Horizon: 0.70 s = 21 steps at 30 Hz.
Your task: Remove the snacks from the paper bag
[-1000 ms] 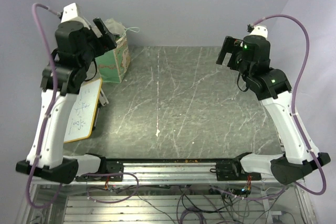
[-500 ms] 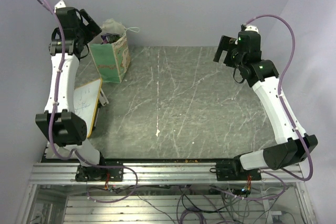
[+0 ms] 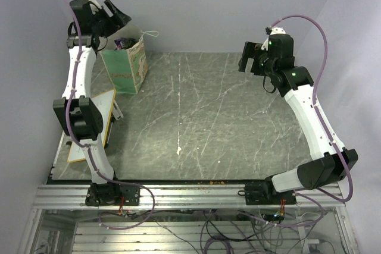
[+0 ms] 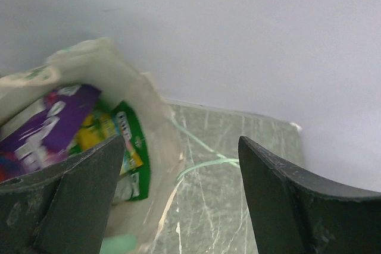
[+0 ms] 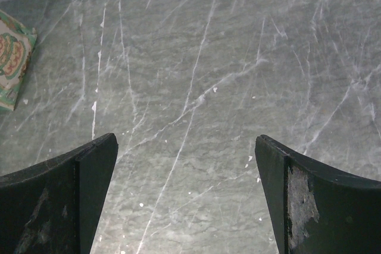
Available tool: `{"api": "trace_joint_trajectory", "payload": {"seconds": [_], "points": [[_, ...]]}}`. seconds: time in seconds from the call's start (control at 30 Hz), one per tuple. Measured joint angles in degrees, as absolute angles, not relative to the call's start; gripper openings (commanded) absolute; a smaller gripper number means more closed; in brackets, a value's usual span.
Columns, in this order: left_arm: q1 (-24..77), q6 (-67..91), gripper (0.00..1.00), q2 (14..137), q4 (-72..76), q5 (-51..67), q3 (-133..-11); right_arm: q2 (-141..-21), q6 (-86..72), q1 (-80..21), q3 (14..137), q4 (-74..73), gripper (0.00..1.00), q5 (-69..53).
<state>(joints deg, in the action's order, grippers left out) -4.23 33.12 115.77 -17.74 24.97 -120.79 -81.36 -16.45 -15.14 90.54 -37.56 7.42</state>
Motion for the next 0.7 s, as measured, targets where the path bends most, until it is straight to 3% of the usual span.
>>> {"api": "trace_joint_trajectory", "payload": {"seconds": [0.2,0.47,0.7], "points": [[-1.9,28.6,0.93,118.7,-13.5,33.4,-119.8,-80.6,-15.2,-15.0,90.5,-37.5,1.0,7.0],[-0.1,20.7,0.85,118.3,-12.1,37.5,-117.1,-78.3,-14.5,-15.0,90.5,-37.2,1.0,7.0],[1.7,16.3,0.61,118.0,-14.7,34.4,-113.0,-78.0,-14.6,-15.0,90.4,-37.1,1.0,7.1]]}}
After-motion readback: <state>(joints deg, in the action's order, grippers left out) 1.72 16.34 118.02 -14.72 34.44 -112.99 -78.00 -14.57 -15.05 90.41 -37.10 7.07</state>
